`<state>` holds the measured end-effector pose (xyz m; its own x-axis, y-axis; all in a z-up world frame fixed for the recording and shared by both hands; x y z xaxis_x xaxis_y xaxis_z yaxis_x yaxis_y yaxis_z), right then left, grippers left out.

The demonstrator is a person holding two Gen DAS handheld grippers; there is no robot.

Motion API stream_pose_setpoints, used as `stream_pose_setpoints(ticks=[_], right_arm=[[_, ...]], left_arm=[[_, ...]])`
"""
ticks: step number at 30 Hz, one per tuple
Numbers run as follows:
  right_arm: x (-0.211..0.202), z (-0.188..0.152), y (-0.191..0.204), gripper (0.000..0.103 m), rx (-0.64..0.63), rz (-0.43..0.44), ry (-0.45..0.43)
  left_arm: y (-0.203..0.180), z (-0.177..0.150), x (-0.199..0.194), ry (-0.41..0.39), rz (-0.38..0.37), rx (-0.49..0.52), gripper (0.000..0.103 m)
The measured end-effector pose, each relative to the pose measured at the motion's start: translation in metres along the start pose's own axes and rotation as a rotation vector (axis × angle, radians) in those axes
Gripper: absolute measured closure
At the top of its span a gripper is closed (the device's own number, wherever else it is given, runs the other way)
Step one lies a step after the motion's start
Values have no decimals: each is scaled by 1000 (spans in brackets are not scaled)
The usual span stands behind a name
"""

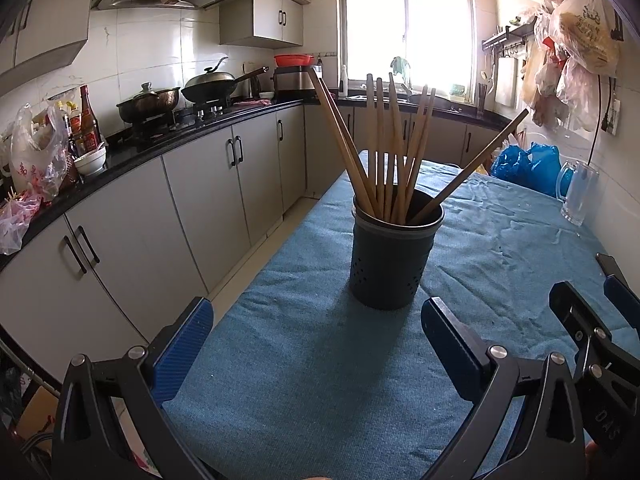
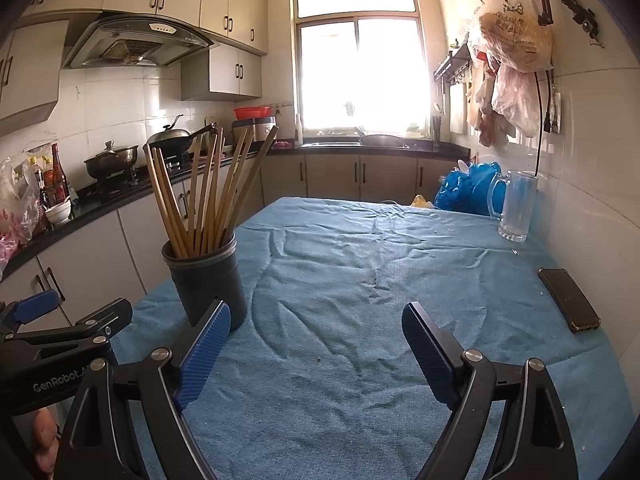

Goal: Organize utensils

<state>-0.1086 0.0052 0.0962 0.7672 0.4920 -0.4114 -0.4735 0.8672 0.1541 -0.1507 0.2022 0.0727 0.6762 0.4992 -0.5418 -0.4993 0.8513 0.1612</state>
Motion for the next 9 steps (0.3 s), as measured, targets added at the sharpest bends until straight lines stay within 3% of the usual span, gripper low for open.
stream_pose_setpoints(ticks=[9], right_arm=[[2,-3,-6,11,26,18,14]], left_arm=[[-4,-1,-2,19,4,-1,0]])
Point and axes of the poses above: each gripper's, at about its wrist camera, not at the fingertips, and x roughly the way its jaws point, y to its left, z to its top, the point moved 4 cm from there along x, roughly the way its jaws point, and after that the axes turned 15 degrees about z, right-handed, at the moved point
